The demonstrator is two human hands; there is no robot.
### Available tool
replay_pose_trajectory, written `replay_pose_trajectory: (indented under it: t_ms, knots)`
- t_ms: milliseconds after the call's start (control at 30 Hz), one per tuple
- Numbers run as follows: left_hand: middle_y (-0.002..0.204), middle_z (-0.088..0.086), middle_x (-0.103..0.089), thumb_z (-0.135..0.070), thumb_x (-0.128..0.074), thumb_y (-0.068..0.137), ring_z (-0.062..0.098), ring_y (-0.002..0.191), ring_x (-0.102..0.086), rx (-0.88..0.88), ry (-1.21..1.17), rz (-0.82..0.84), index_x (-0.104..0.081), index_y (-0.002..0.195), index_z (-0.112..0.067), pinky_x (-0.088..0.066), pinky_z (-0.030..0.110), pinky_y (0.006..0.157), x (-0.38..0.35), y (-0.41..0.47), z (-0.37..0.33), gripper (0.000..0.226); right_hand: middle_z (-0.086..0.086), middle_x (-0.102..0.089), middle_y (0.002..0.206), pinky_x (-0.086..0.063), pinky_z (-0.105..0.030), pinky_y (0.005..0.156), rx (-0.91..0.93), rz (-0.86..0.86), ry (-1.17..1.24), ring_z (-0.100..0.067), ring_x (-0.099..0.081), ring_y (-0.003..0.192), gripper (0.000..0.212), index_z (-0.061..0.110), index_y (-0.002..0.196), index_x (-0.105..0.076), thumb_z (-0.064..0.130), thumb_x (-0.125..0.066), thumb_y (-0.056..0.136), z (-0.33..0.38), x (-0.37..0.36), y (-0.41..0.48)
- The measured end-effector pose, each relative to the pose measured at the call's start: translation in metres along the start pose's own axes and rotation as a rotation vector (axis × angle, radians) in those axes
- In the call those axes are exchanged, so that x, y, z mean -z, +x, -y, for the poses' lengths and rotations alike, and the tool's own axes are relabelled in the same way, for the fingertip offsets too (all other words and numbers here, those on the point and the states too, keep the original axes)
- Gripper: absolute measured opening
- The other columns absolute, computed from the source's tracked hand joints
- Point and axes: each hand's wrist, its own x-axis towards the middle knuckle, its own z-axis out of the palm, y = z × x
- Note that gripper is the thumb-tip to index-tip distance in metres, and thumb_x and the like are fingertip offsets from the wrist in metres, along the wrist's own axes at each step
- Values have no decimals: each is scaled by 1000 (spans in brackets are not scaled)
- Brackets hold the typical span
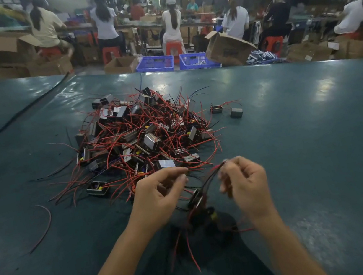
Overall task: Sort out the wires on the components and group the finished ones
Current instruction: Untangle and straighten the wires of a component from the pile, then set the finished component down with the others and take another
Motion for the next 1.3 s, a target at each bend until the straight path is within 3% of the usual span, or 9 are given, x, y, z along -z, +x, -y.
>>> replay_pose_trajectory:
  t_ms: [267,467,567,700,800,933,1033,1133,1300]
  knots:
    - [78,-2,-71,-8,-67,90,19,71,-67,12,98,-199,-68,92,-33,-57,40,66,9,4,13,25,4,-67,60,-34,-18,34,169,-484,86,-8,-52,37,28,16,63,-53,20,-51,91,28,44,45]
    - [98,-12,-62,-5,-66,88,13,96,-59,-93,411,-207,-71,105,-14,-51,26,83,14,5,27,19,6,-64,101,-47,-20,39,-45,-358,-192,-4,-65,66,21,16,111,-61,30,-49,101,22,51,82]
    - [112,-4,-64,-7,-67,88,17,109,-55,-50,509,-161,-70,112,-10,-44,23,93,15,5,32,24,1,-67,108,-58,-41,71,-121,-273,-372,-14,-66,77,47,3,138,-49,29,-53,99,5,34,75]
    - [126,2,-62,-10,-66,89,19,117,-50,-11,574,-110,-69,118,-9,-39,28,101,15,4,35,29,-7,-47,146,-45,-31,97,-93,-311,-547,-24,-61,110,53,6,144,-44,25,-58,95,-8,25,69]
    - [126,0,-62,-10,-66,89,18,116,-50,-8,566,-103,-70,116,-10,-39,26,99,15,4,36,27,-12,-48,144,-35,-38,109,-71,-406,-669,-31,-44,131,46,6,137,-53,23,-58,94,-8,40,83]
    - [123,-1,-63,-10,-68,87,19,115,-51,-2,574,-104,-72,112,-12,-42,30,98,12,5,37,26,-6,-73,87,-48,-24,68,-127,-365,-539,-17,-68,76,18,13,89,-68,26,-57,94,-11,47,88]
    - [122,-1,-64,-11,-68,87,19,112,-52,-11,574,-101,-72,111,-12,-44,31,96,11,4,39,24,-7,-70,69,-48,-24,43,-386,-136,-440,-15,-65,50,28,14,72,-63,27,-57,96,-32,36,76]
    - [123,-1,-65,-16,-69,87,18,113,-52,-20,574,-96,-73,112,-13,-47,35,97,12,4,40,24,-8,-73,86,-54,-32,77,-395,-163,-675,-30,-70,82,27,11,85,-71,32,-57,93,-50,39,70]
    - [129,-3,-62,-22,-70,87,19,119,-50,-2,588,-77,-72,115,-16,-45,41,101,11,4,42,29,-15,-62,127,-40,-36,101,-280,-246,-736,-31,-54,121,36,5,122,-63,27,-55,95,-46,44,80]
